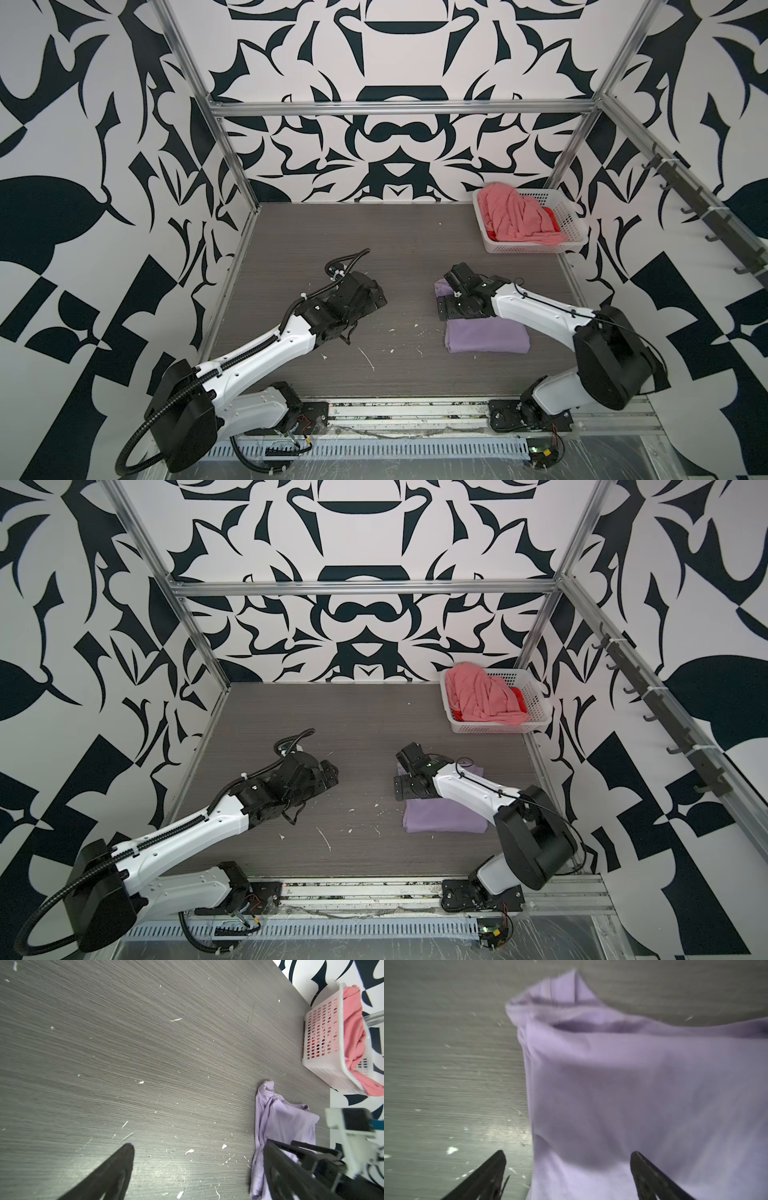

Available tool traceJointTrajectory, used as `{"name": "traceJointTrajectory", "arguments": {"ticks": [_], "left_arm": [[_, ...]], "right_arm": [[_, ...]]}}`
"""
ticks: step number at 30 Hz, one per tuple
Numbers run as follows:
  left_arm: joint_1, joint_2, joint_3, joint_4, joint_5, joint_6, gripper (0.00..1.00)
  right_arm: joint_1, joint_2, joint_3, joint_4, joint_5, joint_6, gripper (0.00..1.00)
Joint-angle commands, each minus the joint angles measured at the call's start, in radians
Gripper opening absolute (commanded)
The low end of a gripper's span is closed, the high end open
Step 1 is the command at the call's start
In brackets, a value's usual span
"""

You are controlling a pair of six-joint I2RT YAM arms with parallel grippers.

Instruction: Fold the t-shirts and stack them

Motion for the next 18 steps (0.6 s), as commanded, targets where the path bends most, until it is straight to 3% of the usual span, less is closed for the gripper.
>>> {"name": "traceJointTrajectory", "arguments": {"ticks": [1, 12, 18], "left_arm": [[0.002, 0.041, 0.03, 0.03, 0.022, -0.005, 0.99], [0.001, 0.157, 0.078, 0.091, 0.054, -0.01, 0.99], [-0.011, 0.196, 0.14, 0.089, 0.055, 0.009, 0.99]], "right_arm": [[0.001, 0.013, -0.003, -0.003, 0.001, -0.026, 0.95], [0.004, -0.073, -0.063, -0.196, 0.194, -0.019, 0.9], [-0.035, -0.109, -0.036, -0.353, 0.257, 0.06, 0.87]]}}
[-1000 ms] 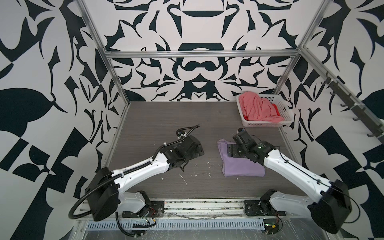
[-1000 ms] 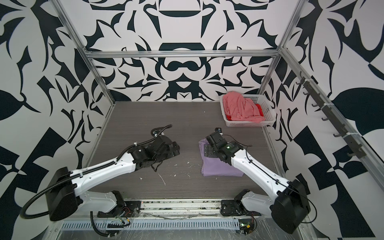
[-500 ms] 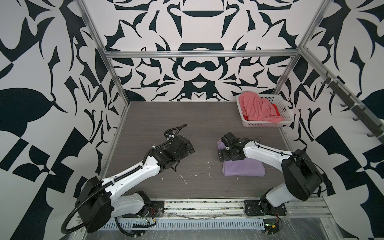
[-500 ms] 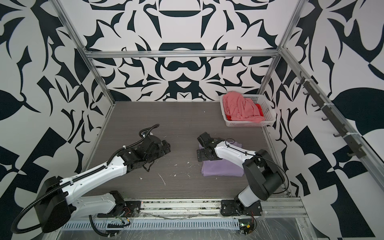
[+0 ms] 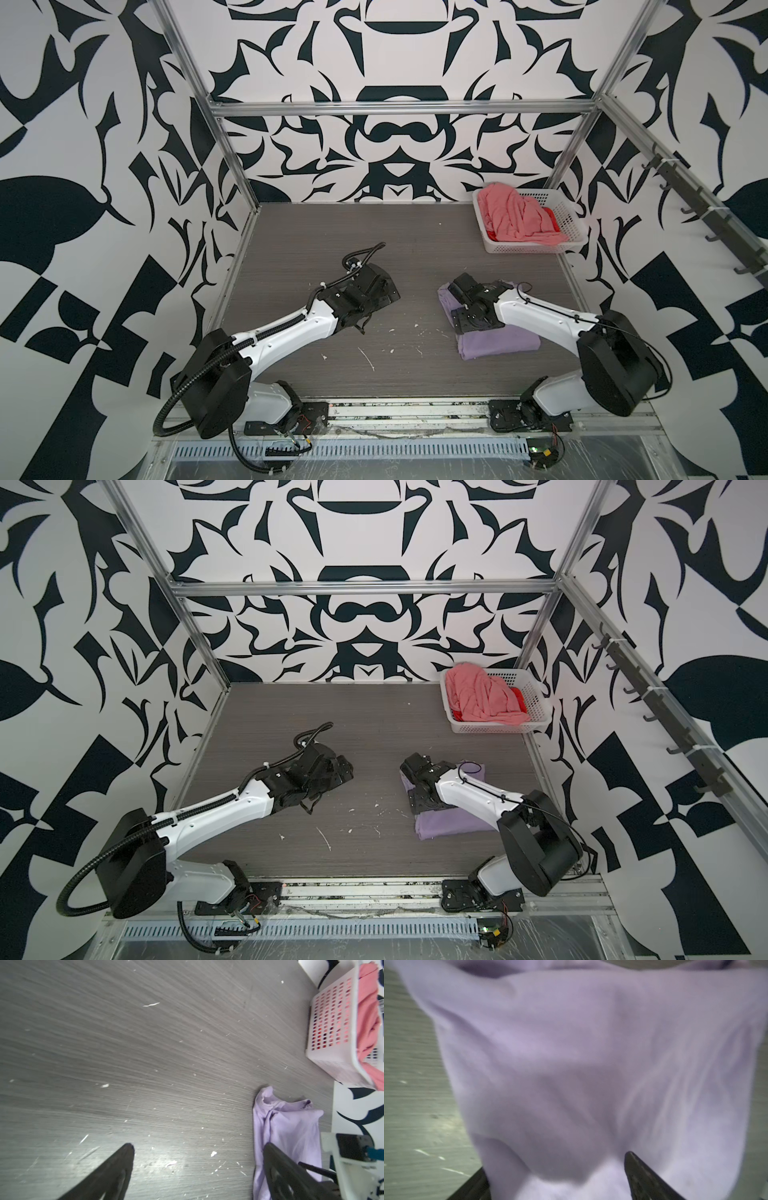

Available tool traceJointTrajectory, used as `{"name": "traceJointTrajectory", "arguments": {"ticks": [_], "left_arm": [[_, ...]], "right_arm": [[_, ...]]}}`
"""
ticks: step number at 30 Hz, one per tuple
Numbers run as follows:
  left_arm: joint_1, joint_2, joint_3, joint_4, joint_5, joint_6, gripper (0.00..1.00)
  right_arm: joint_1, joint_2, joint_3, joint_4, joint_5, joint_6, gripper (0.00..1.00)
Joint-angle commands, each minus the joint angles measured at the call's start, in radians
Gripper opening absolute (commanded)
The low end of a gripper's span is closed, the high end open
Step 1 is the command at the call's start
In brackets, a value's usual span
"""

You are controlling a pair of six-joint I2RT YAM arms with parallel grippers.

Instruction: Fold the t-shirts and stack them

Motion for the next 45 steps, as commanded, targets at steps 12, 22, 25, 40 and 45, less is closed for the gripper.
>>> {"name": "traceJointTrajectory", "arguments": {"ticks": [12, 22, 25, 40, 45], "left_arm": [[-0.026, -0.034, 0.003, -0.029, -0.045, 0.006, 0.99], [0.037, 0.029, 0.102, -0.071, -0.009, 0.096, 0.99], [0.041, 0.065, 0.155, -0.108, -0.008, 0.132, 0.99], [0.128, 0.176, 0.246, -0.088, 0.086, 0.184, 0.99], [0.136, 0.193, 0.262, -0.09, 0.089, 0.189, 0.99]], "right_arm": [[-0.038, -0.321, 0.02, 0.104, -0.275, -0.004, 0.89], [-0.155, -0.096, 0.115, 0.297, -0.185, 0.336, 0.86], [-0.167, -0.015, 0.13, 0.295, -0.192, 0.395, 0.86], [-0.255, 0.077, -0.031, 0.331, -0.215, 0.676, 0.87], [-0.349, 0.025, -0.105, 0.272, -0.188, 0.664, 0.87]]}}
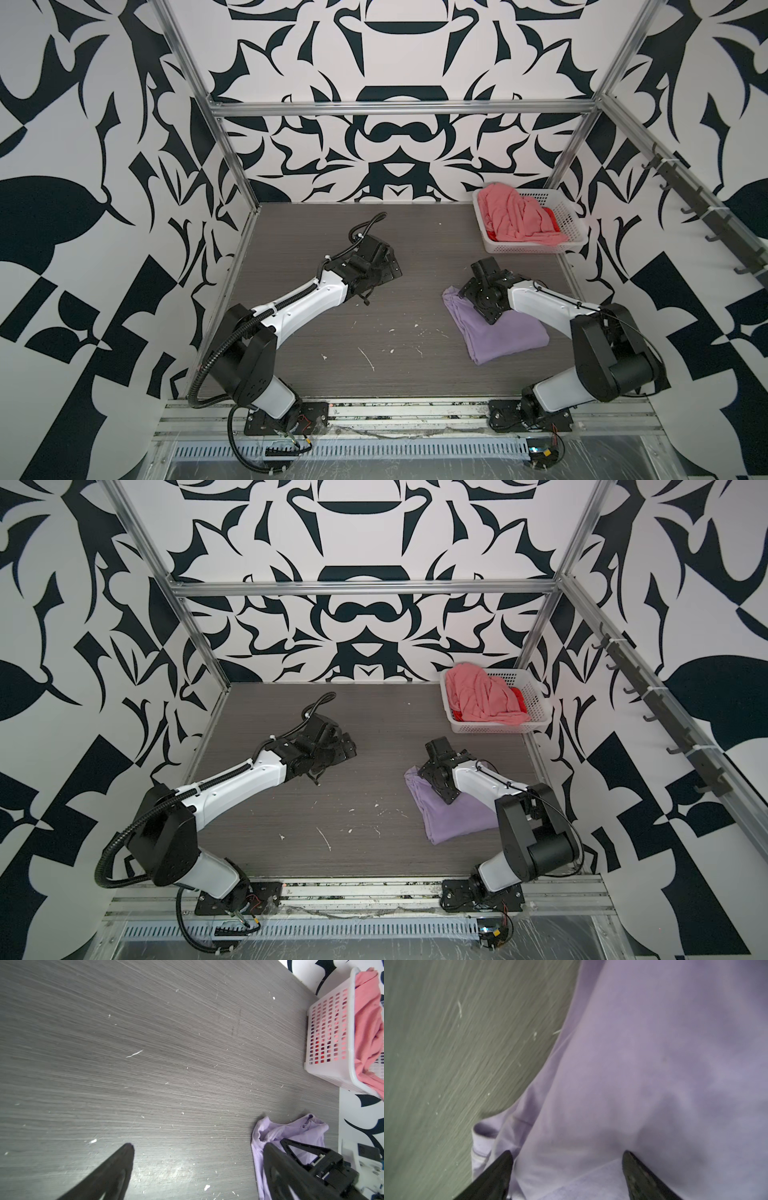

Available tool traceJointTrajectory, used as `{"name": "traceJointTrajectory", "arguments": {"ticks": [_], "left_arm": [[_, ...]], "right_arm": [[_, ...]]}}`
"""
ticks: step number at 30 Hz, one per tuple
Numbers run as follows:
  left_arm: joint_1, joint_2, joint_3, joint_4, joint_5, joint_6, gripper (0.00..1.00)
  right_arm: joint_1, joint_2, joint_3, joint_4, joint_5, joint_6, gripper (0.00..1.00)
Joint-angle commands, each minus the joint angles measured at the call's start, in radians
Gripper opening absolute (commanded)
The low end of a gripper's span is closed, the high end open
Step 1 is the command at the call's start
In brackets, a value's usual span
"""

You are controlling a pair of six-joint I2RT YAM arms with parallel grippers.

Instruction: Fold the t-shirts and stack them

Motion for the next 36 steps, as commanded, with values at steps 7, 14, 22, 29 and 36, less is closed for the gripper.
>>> {"name": "traceJointTrajectory", "arguments": {"ticks": [7, 14, 22, 29, 36], "left_arm": [[0.018, 0.02, 0.025, -0.006, 0.015, -0.001, 0.99], [0.025, 0.04, 0.043, -0.001, 0.026, 0.0, 0.99], [0.029, 0.036, 0.044, -0.005, 0.019, -0.001, 0.99], [0.052, 0.013, 0.027, -0.007, 0.018, 0.006, 0.99], [0.072, 0.004, 0.027, -0.001, 0.025, 0.016, 0.99]], "right_arm": [[-0.322, -0.093, -0.129, -0.115, -0.006, -0.176, 0.87], [-0.482, -0.098, -0.11, -0.108, -0.046, -0.393, 0.87], [-0.596, -0.086, -0.131, -0.125, -0.062, -0.506, 0.87], [-0.688, -0.147, -0.145, -0.151, -0.086, -0.571, 0.87], [-0.689, -0.189, -0.108, -0.179, -0.12, -0.604, 0.87]]}}
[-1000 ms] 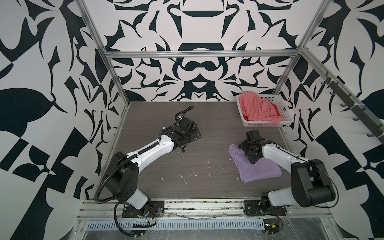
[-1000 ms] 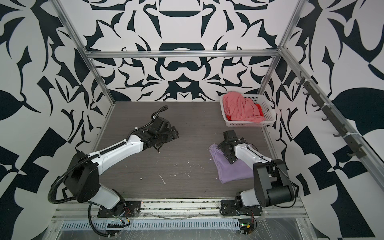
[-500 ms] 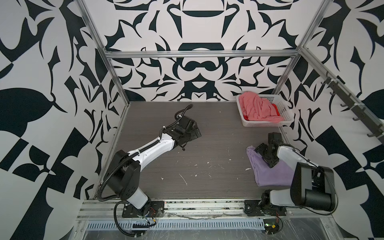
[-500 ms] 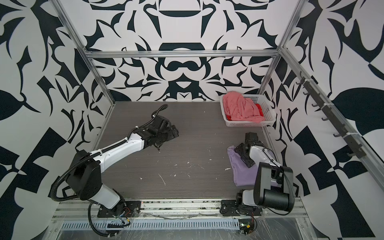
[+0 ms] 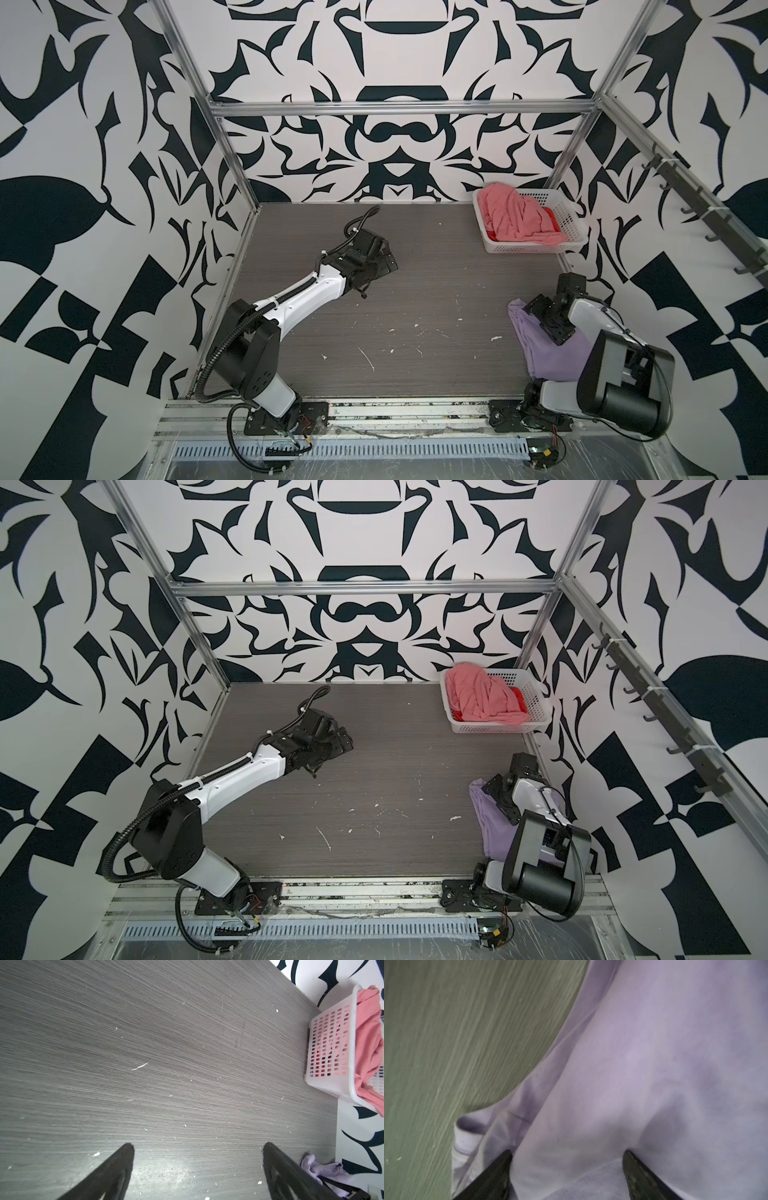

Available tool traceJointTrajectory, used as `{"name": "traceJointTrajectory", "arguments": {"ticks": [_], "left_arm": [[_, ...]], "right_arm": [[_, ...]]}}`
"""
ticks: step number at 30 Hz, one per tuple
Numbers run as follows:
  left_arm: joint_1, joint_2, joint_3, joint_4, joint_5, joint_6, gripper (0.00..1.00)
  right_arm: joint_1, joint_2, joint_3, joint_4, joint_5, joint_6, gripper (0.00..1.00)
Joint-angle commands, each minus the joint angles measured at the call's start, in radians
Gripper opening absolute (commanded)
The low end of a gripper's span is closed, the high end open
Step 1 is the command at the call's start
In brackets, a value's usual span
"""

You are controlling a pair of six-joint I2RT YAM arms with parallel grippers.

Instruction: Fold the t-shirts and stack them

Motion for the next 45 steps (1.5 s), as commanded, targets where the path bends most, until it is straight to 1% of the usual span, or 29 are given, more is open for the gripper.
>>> {"name": "traceJointTrajectory", "arguments": {"ticks": [1, 4, 5, 8, 11, 13, 15, 17, 20, 23, 25, 27, 28, 29, 31, 32, 34, 35, 36, 38, 41, 42, 45], "left_arm": [[0.009, -0.027, 0.0, -0.004, 0.001, 0.013, 0.99], [0.015, -0.038, -0.004, -0.005, 0.0, 0.015, 0.99], [0.018, -0.042, -0.007, -0.003, 0.0, 0.016, 0.99], [0.026, -0.071, -0.016, 0.0, -0.015, 0.03, 0.99], [0.044, -0.107, -0.026, -0.009, -0.03, 0.056, 0.99], [0.066, -0.138, -0.035, -0.015, -0.04, 0.076, 0.99], [0.093, -0.179, -0.048, -0.021, -0.053, 0.097, 0.99], [0.13, -0.225, -0.062, -0.02, -0.066, 0.126, 0.99], [0.199, -0.296, -0.085, -0.012, -0.077, 0.189, 0.99], [0.279, -0.37, -0.101, -0.01, -0.107, 0.289, 0.99], [0.341, -0.408, -0.126, 0.008, -0.151, 0.383, 0.99], [0.403, -0.445, -0.166, 0.037, -0.221, 0.449, 0.99], [0.441, -0.465, -0.202, 0.072, -0.254, 0.479, 0.99], [0.477, -0.486, -0.245, 0.115, -0.261, 0.51, 0.99], [0.554, -0.536, -0.374, 0.261, -0.249, 0.562, 0.99], [0.578, -0.554, -0.437, 0.342, -0.242, 0.581, 0.99], [0.601, -0.586, -0.584, 0.521, -0.246, 0.627, 0.99], [0.601, -0.589, -0.629, 0.576, -0.26, 0.651, 0.99], [0.601, -0.59, -0.665, 0.602, -0.282, 0.652, 0.99], [0.601, -0.581, -0.718, 0.662, -0.298, 0.648, 0.99], [0.601, -0.524, -0.815, 0.864, -0.331, 0.671, 0.99], [0.601, -0.494, -0.842, 0.937, -0.34, 0.684, 0.99], [0.601, -0.394, -0.89, 1.132, -0.352, 0.72, 0.99]], "right_arm": [[-0.001, -0.033, 0.018, -0.076, -0.019, -0.047, 0.87], [-0.002, -0.058, 0.05, -0.098, -0.082, -0.08, 0.87], [0.0, -0.072, 0.061, -0.116, -0.085, -0.08, 0.87], [0.0, -0.145, 0.113, -0.127, -0.137, -0.099, 0.88], [0.001, -0.196, 0.189, -0.146, -0.192, -0.126, 0.91], [0.005, -0.205, 0.255, -0.159, -0.235, -0.138, 0.95], [0.037, -0.203, 0.318, -0.171, -0.224, -0.149, 0.97], [0.109, -0.192, 0.379, -0.173, -0.169, -0.162, 0.97], [0.244, -0.144, 0.463, -0.139, -0.068, -0.172, 0.97], [0.423, -0.104, 0.498, -0.029, 0.098, -0.205, 0.97], [0.532, -0.089, 0.494, 0.064, 0.212, -0.234, 0.97], [0.612, -0.077, 0.479, 0.141, 0.325, -0.27, 0.97], [0.657, -0.069, 0.471, 0.173, 0.392, -0.289, 0.97], [0.69, -0.064, 0.461, 0.199, 0.439, -0.317, 0.97], [0.755, -0.05, 0.44, 0.243, 0.544, -0.365, 0.97], [0.768, -0.044, 0.426, 0.263, 0.566, -0.37, 0.98], [0.773, -0.046, 0.385, 0.299, 0.553, -0.325, 0.98], [0.773, -0.05, 0.364, 0.319, 0.535, -0.312, 0.99], [0.774, -0.054, 0.343, 0.327, 0.518, -0.292, 0.99], [0.773, -0.056, 0.31, 0.317, 0.522, -0.245, 0.99], [0.773, -0.066, 0.271, 0.3, 0.517, -0.187, 0.99], [0.773, -0.07, 0.256, 0.312, 0.515, -0.19, 0.99], [0.773, -0.072, 0.233, 0.317, 0.563, -0.222, 1.0]]}}
